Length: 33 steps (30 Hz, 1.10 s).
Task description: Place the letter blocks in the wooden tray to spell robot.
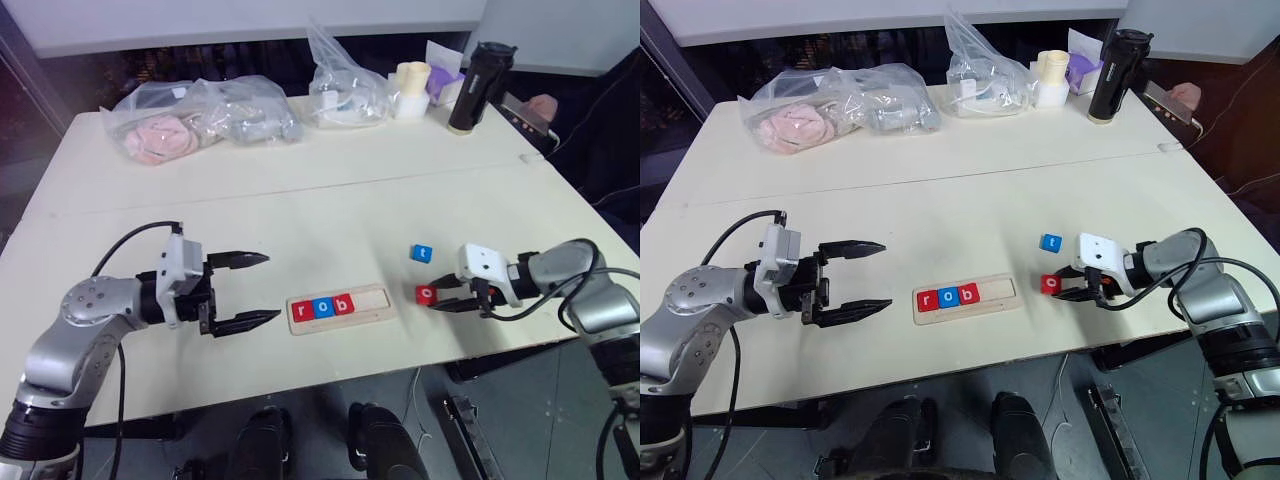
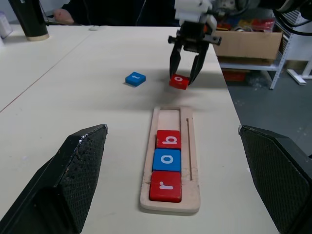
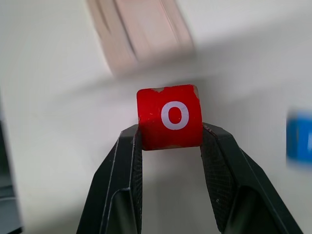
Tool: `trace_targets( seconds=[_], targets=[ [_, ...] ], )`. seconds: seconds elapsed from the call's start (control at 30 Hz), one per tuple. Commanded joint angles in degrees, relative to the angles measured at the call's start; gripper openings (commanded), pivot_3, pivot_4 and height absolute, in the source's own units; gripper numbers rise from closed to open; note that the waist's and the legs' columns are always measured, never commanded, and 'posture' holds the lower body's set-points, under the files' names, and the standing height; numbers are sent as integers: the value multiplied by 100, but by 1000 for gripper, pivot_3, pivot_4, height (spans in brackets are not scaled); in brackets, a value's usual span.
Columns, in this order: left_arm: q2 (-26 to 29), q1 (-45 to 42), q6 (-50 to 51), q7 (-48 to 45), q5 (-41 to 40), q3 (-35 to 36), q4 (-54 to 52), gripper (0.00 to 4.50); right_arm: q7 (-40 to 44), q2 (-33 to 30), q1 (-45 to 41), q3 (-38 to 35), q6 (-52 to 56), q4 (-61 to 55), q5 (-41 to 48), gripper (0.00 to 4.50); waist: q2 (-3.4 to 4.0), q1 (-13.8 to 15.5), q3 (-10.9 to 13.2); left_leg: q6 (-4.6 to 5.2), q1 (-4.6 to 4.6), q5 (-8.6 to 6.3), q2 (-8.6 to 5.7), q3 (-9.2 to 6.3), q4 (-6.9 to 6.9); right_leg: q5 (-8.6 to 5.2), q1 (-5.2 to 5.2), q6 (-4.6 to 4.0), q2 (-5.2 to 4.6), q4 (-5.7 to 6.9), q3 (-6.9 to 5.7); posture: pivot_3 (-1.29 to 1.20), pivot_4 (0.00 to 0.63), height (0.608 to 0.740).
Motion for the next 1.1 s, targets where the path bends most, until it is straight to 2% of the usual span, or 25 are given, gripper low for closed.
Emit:
trace_targets(
  seconds=[0.03,0.37,0.57,1.1],
  targets=[
    [52,53,-33,22,-63,135,-222,4500,-12,212,-152,181,250,-572,80,1120,-1,10,-1,0,0,0,0,-2,0,0,0,0,1,0,-1,0,150,740],
    [65,139,8,110,-100,166,-357,4500,-151,869,-648,764,184,-165,-303,1120,-1,17,-1,0,-4,0,-4,1,4,0,0,-1,-6,-3,0,0,150,740],
    [87,239,32,123,-108,167,-448,4500,-79,958,-760,906,-86,202,-482,1120,-1,19,-1,0,-4,0,-3,1,3,0,0,-1,-3,-1,-1,0,150,740],
    [159,273,14,60,-123,177,-462,4500,-39,1171,-840,1054,-201,244,-629,1120,-1,15,-1,0,-3,0,-3,1,3,1,0,-1,-2,0,-1,0,150,740]
  ],
)
